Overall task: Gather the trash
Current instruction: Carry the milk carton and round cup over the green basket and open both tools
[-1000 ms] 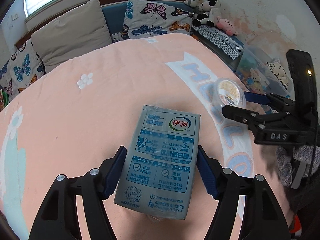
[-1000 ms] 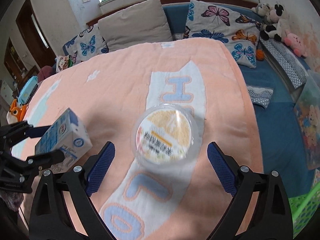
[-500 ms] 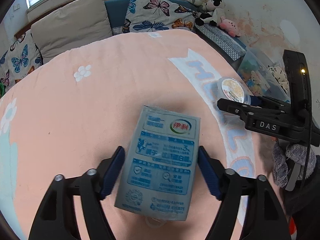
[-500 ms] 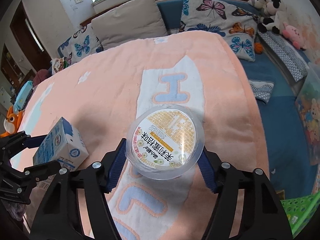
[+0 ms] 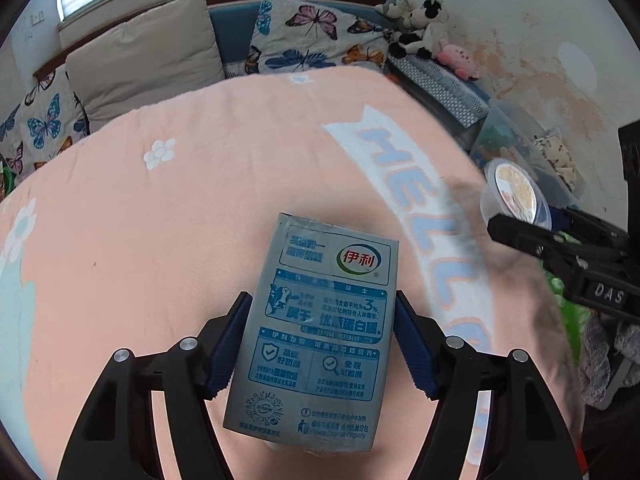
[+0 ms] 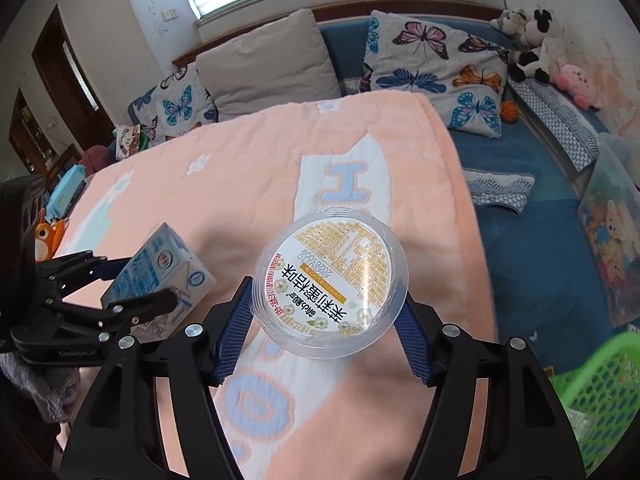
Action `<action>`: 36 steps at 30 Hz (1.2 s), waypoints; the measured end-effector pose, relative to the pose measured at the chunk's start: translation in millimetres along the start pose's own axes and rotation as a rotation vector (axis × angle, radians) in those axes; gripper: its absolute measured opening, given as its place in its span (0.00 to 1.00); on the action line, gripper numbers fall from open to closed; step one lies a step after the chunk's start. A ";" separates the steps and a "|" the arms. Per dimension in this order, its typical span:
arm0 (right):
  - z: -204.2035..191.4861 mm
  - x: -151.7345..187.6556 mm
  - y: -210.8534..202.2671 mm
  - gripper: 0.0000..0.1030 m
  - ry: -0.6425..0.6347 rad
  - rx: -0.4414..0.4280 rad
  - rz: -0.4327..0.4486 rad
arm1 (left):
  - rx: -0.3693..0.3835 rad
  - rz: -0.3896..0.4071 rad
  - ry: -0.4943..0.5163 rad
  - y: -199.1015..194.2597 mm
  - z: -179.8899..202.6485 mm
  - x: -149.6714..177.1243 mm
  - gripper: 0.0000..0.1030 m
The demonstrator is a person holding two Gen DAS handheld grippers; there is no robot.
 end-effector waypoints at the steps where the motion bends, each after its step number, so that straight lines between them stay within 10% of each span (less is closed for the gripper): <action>1: -0.5 2.8 -8.4 0.65 0.001 -0.001 0.008 | 0.006 0.010 0.000 -6.2 3.9 0.5 0.65; 36: 84.4 145.0 -198.6 0.66 0.095 0.208 0.106 | 0.199 0.120 0.169 -100.3 200.3 50.3 0.65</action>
Point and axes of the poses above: each gripper's, at about its wrist camera, not at the fingertips, and y roughly the way its jaws point, z to its right, x to its underside, the point moved 5 cm from there along y, roughly the way its jaws point, and after that the axes turned 5 degrees about -x, right-handed, at the moved point
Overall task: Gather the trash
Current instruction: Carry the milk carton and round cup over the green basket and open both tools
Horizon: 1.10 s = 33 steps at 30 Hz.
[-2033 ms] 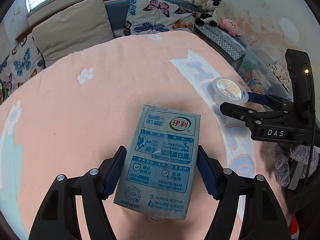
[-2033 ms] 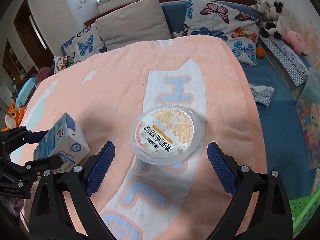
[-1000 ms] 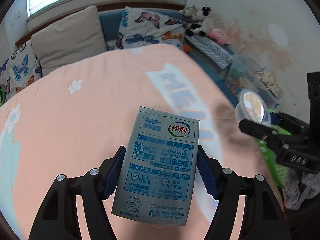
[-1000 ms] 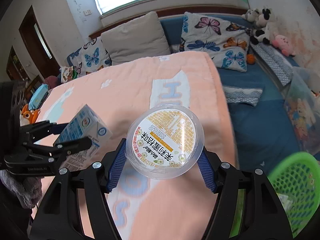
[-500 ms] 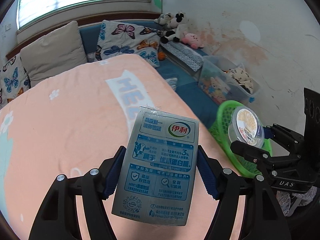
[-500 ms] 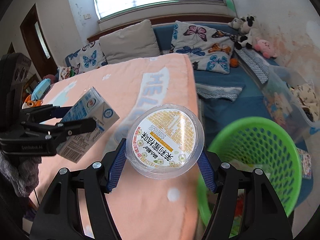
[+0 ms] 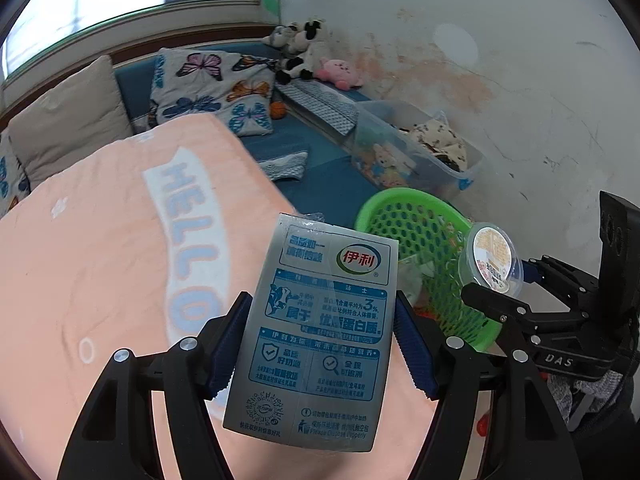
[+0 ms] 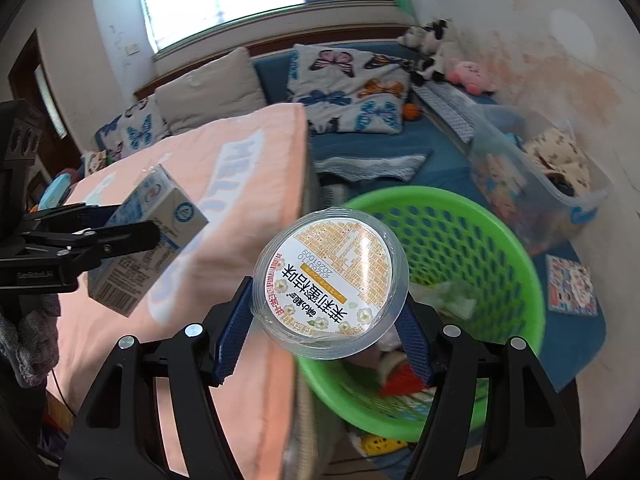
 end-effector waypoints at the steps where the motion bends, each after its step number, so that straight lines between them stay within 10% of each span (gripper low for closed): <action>1: 6.2 1.4 -2.0 0.66 0.009 0.009 0.000 | 0.005 0.000 0.004 0.6 4.6 -1.1 0.65; 33: 80.4 22.2 -41.3 0.85 0.148 0.088 0.067 | 0.079 -0.060 0.086 50.8 97.8 -26.1 0.66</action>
Point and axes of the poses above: each gripper's, at about its wrist camera, not at the fingertips, and y roughly the way its jaws point, z to its right, x to its underside, the point moved 5 cm from there along y, roughly the way its jaws point, and after that the axes turned 5 degrees about -x, right-handed, at the moved point
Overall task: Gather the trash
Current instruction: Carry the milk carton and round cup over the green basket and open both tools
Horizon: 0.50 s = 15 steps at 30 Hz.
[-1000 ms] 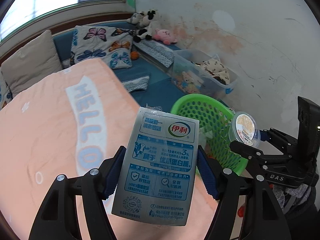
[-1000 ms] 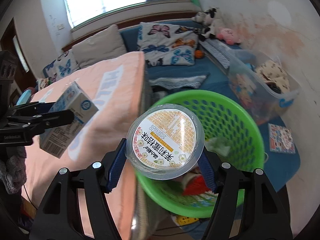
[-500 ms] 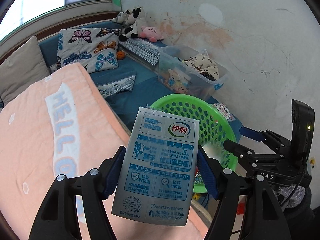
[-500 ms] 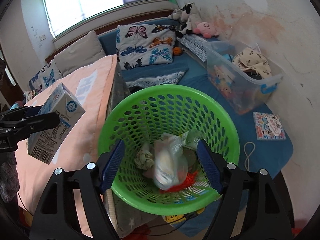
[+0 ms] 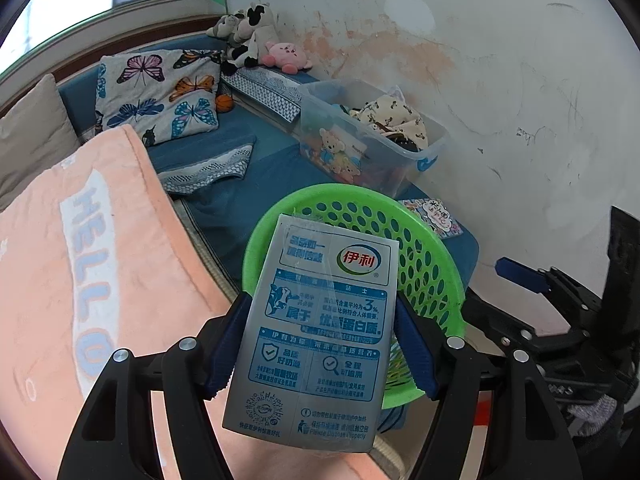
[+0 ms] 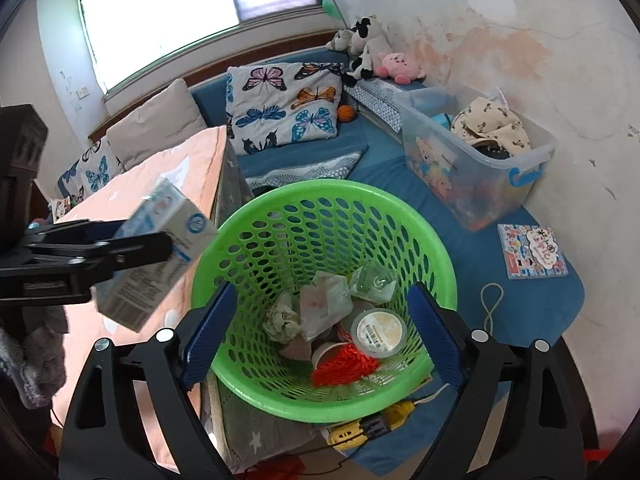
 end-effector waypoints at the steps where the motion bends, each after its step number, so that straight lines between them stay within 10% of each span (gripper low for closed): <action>1: 0.6 0.5 -0.8 0.85 0.000 0.000 0.001 | 0.001 -0.004 -0.001 2.4 0.4 -1.2 0.66; 15: 4.3 5.9 -10.6 0.86 0.008 -0.008 0.014 | 0.034 -0.042 -0.014 31.0 12.5 -7.5 0.67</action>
Point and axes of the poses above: each gripper's, at about its wrist camera, not at the fingertips, and y roughly the way its jaws point, z to its right, x to its underside, the point moved 5 cm from there along y, roughly the way its jaws point, and after that the axes turned 5 degrees about -x, right-handed, at the moved point
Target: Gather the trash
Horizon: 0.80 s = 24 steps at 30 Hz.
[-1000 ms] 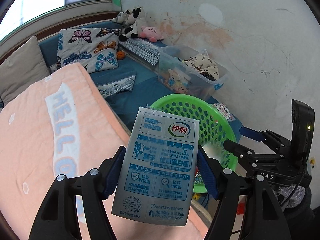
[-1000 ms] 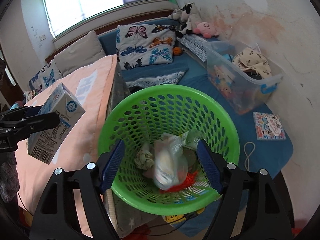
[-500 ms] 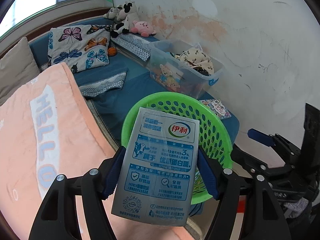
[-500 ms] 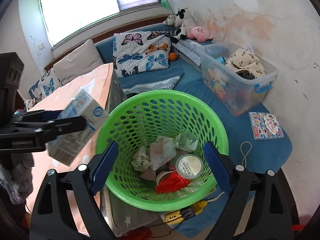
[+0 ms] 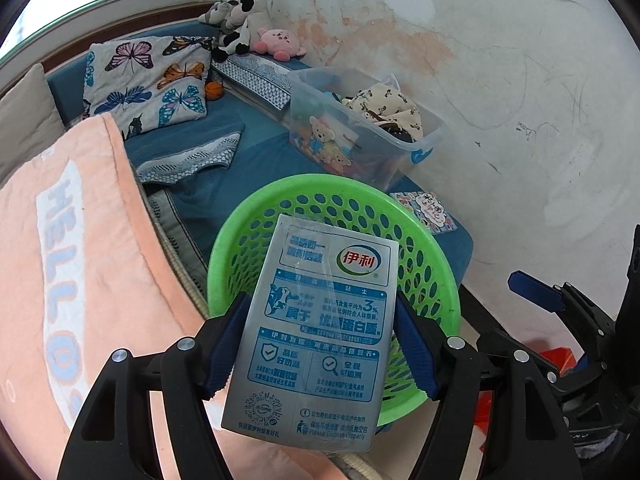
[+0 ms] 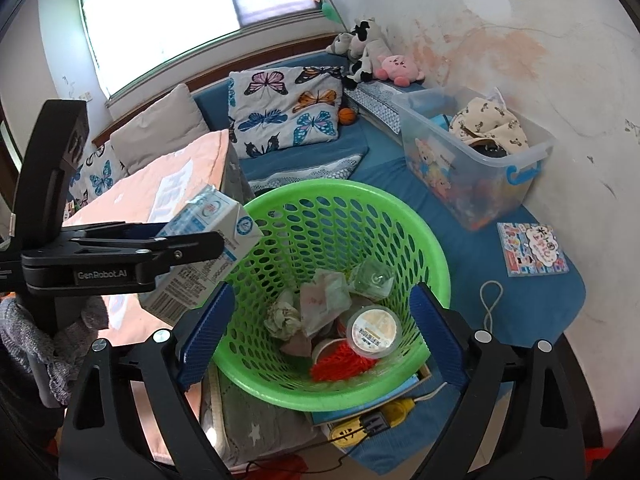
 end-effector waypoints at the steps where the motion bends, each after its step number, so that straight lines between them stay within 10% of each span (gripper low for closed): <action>1: 0.6 0.5 -0.4 0.86 0.002 0.000 0.000 | 0.004 0.000 -0.002 1.0 1.5 0.4 0.68; 24: -47.1 5.7 -0.9 0.89 -0.030 -0.095 -0.001 | -0.133 0.132 -0.038 -74.7 -55.5 34.8 0.91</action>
Point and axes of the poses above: each gripper's, at about its wrist camera, not at the fingertips, and y roughly the way its jaws point, z to its right, x to its underside, the point moved 5 cm from there along y, roughly the way its jaws point, and after that the axes turned 5 degrees about -x, right-handed, at the moved point
